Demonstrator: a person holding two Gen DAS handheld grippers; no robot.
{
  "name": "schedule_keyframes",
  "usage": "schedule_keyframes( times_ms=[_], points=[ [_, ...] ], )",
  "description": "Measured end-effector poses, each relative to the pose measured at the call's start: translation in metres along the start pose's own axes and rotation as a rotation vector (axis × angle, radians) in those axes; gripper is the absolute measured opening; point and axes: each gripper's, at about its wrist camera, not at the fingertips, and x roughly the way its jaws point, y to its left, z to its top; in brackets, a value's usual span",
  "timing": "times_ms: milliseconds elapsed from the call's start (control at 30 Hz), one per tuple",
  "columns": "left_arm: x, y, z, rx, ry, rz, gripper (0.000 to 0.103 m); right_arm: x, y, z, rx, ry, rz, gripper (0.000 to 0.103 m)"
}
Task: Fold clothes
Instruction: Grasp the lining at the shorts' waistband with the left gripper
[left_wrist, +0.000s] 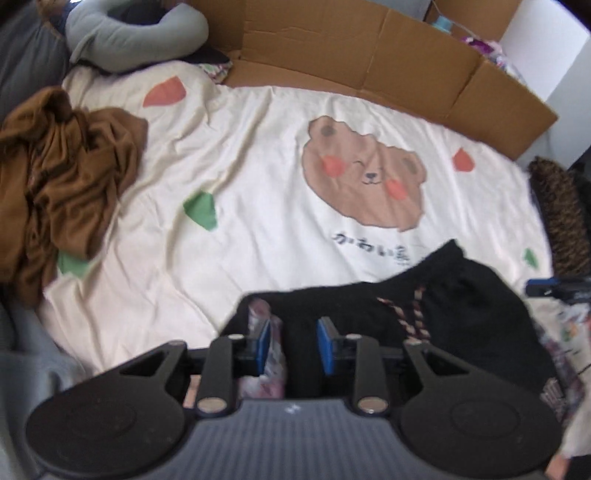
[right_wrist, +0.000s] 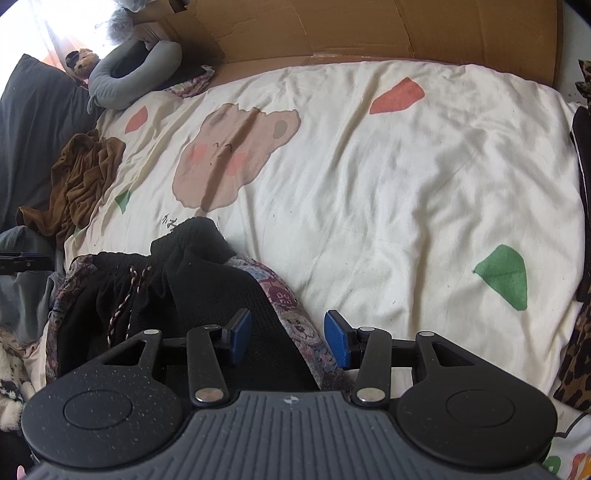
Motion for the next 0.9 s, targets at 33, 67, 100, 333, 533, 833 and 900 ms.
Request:
schedule_keyframes(
  times_ms=[33, 67, 100, 333, 533, 833, 900],
  points=[
    [0.005, 0.0, 0.002, 0.012, -0.002, 0.014, 0.033, 0.001, 0.0, 0.001, -0.001, -0.002, 0.0, 0.051],
    [0.009, 0.001, 0.004, 0.025, -0.005, 0.03, 0.033, 0.001, 0.0, 0.003, -0.002, -0.004, 0.0, 0.051],
    [0.014, 0.001, 0.005, 0.04, -0.011, 0.048, 0.033, 0.002, 0.001, 0.004, -0.002, -0.006, -0.001, 0.051],
    [0.045, 0.004, 0.006, 0.093, 0.001, 0.12, 0.034, 0.005, 0.001, 0.011, -0.005, -0.022, -0.002, 0.051],
    [0.059, 0.018, -0.003, 0.025, 0.027, 0.135, 0.035, 0.007, 0.0, 0.015, -0.005, -0.033, -0.004, 0.051],
    [0.062, 0.031, -0.026, -0.055, 0.086, 0.094, 0.01, 0.023, 0.005, 0.028, -0.058, -0.026, 0.005, 0.051],
    [0.059, 0.033, -0.03, -0.066, 0.089, 0.081, 0.008, 0.028, 0.007, 0.032, -0.073, -0.021, 0.005, 0.051]
  ],
)
